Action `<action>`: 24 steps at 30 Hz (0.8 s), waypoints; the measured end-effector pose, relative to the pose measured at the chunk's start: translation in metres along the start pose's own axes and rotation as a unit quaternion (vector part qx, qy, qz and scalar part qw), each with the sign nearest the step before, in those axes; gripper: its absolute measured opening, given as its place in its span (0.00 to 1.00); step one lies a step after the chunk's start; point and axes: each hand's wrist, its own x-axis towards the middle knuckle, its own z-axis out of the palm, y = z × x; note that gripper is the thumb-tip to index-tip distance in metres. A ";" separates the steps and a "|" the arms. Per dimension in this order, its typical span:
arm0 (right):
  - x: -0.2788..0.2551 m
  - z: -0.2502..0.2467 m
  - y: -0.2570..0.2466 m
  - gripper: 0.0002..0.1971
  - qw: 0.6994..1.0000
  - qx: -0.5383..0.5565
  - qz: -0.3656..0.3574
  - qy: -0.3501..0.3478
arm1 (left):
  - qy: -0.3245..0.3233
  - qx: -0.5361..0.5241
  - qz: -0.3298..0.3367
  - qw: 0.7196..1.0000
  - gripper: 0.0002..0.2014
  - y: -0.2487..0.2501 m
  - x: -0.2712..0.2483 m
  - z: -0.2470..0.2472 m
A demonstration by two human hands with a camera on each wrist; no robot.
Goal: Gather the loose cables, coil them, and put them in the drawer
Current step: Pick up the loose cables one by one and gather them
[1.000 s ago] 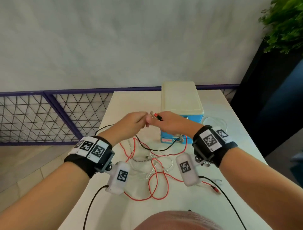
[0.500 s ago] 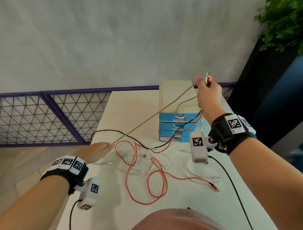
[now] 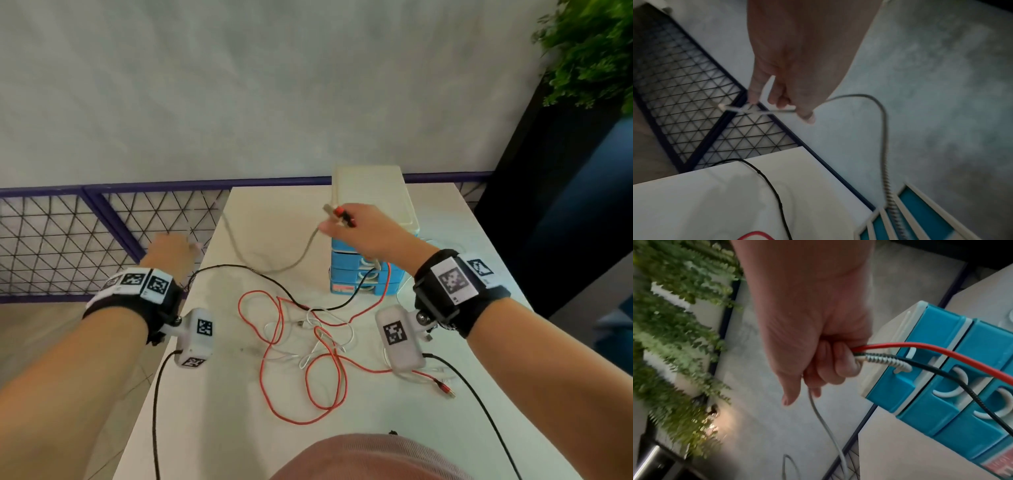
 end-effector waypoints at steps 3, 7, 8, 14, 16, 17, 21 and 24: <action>-0.008 0.008 -0.003 0.32 0.998 0.028 0.010 -0.047 | -0.083 0.044 0.027 0.995 0.11 0.013 -0.008 0.011; -0.012 0.002 -0.001 0.21 0.993 0.114 0.025 -0.031 | -0.241 0.054 0.166 0.955 0.05 0.033 -0.028 0.050; -0.012 0.000 -0.001 0.15 0.990 0.132 0.034 -0.026 | -0.280 0.050 0.182 0.941 0.04 0.037 -0.036 0.061; -0.015 -0.007 0.009 0.12 0.971 0.228 0.067 -0.005 | -0.313 0.133 0.232 0.911 0.12 0.035 -0.063 0.131; -0.016 -0.009 0.012 0.13 0.968 0.242 0.068 0.008 | -0.267 0.165 0.247 0.917 0.07 0.029 -0.074 0.143; -0.016 -0.009 0.014 0.14 0.967 0.247 0.064 0.013 | -0.247 0.167 0.257 0.919 0.05 0.025 -0.076 0.147; -0.010 -0.003 0.009 0.17 0.968 0.248 0.047 0.005 | -0.220 0.085 0.254 0.938 0.05 0.013 -0.076 0.121; -0.011 -0.001 0.011 0.18 0.968 0.247 0.045 0.014 | -0.209 -0.037 0.299 0.930 0.04 0.043 -0.075 0.075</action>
